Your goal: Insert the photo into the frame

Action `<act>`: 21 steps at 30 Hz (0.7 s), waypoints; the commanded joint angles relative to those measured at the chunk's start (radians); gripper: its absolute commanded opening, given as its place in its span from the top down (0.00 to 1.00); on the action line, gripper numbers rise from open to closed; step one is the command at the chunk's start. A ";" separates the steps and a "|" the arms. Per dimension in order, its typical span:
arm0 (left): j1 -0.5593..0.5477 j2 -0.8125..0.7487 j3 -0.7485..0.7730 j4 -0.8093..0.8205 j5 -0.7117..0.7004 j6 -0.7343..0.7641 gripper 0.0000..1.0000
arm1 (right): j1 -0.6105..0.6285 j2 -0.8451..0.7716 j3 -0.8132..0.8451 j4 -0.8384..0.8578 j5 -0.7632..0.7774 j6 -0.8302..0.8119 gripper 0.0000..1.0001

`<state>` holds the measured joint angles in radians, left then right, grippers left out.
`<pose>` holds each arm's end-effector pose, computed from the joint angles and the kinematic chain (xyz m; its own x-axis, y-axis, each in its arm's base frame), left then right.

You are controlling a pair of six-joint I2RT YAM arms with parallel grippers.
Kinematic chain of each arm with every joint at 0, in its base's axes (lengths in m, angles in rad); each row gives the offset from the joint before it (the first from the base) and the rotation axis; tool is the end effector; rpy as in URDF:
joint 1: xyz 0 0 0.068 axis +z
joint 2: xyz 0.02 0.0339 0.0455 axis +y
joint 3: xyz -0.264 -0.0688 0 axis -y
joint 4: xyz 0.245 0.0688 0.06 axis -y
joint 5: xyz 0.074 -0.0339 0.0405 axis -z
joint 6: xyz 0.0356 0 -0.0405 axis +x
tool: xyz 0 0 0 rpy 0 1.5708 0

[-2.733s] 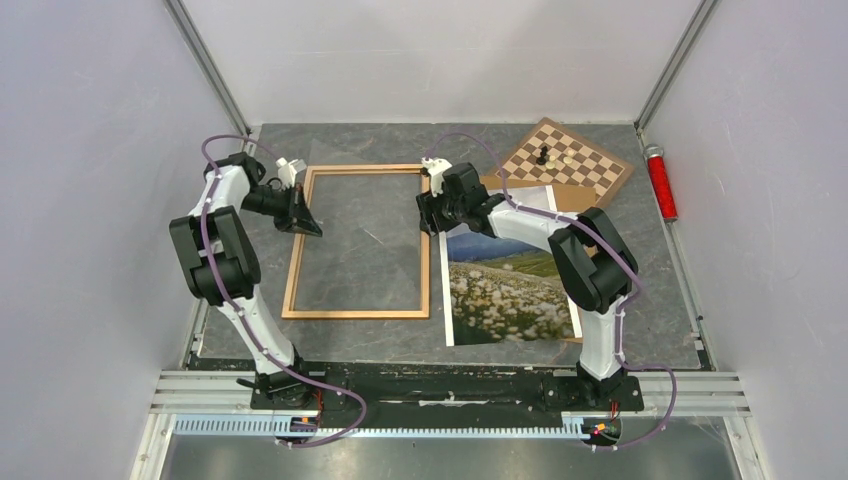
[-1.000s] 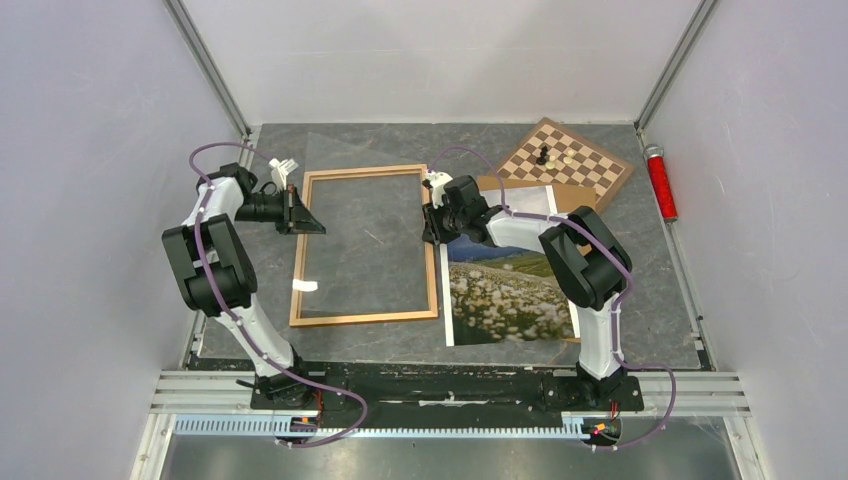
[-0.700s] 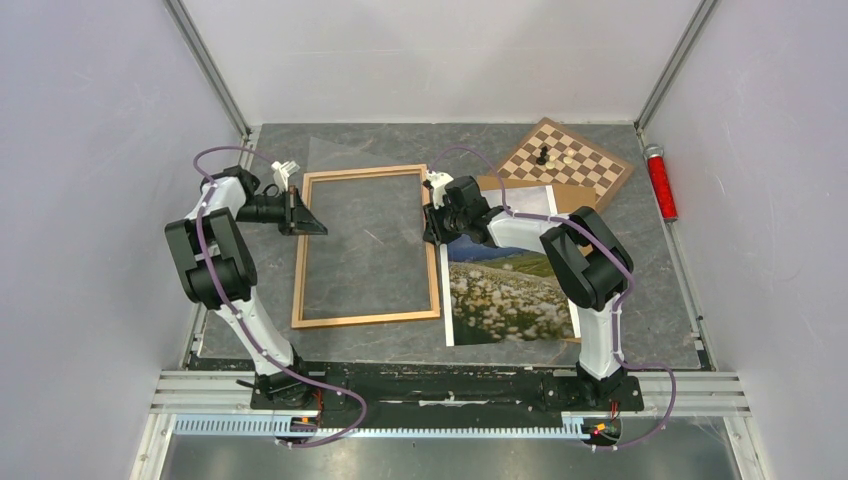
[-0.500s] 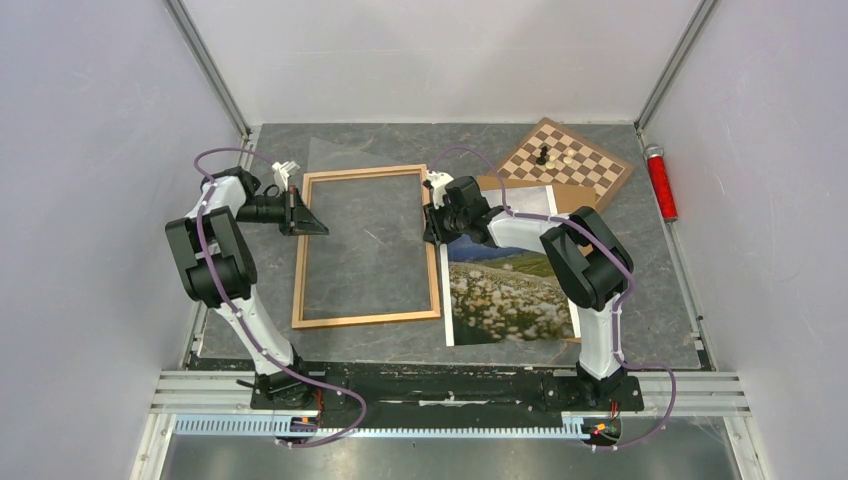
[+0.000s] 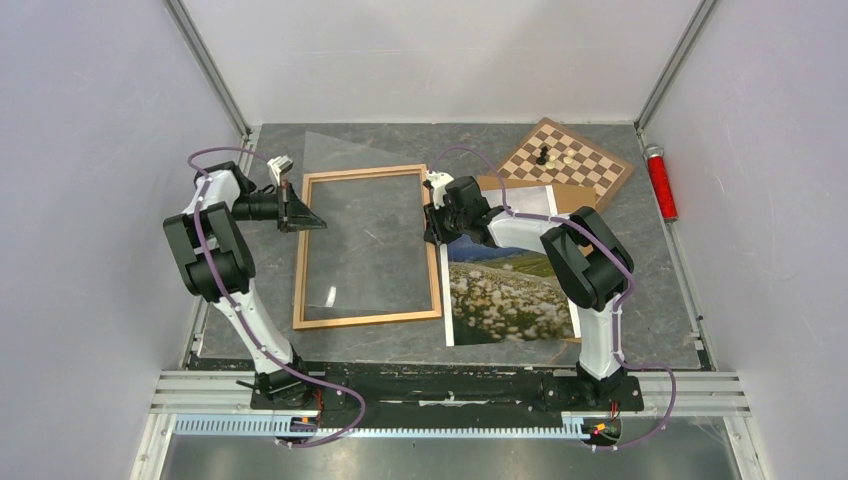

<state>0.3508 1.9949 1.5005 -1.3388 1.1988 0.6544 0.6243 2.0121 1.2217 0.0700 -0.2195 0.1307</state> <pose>0.3403 0.0892 0.2067 -0.9338 -0.1061 -0.3418 0.2729 0.4069 -0.8717 0.3440 0.2573 0.1486 -0.6223 -0.2916 -0.7264 -0.6275 0.7406 0.2404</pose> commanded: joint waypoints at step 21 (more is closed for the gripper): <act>0.011 0.031 0.077 -0.306 0.212 0.210 0.98 | -0.012 -0.070 -0.020 -0.055 0.017 -0.030 0.63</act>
<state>0.3542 2.0197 1.5570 -1.5421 1.3289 0.8051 0.6163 1.9942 1.2125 0.0441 -0.2070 0.1291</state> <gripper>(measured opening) 0.033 0.336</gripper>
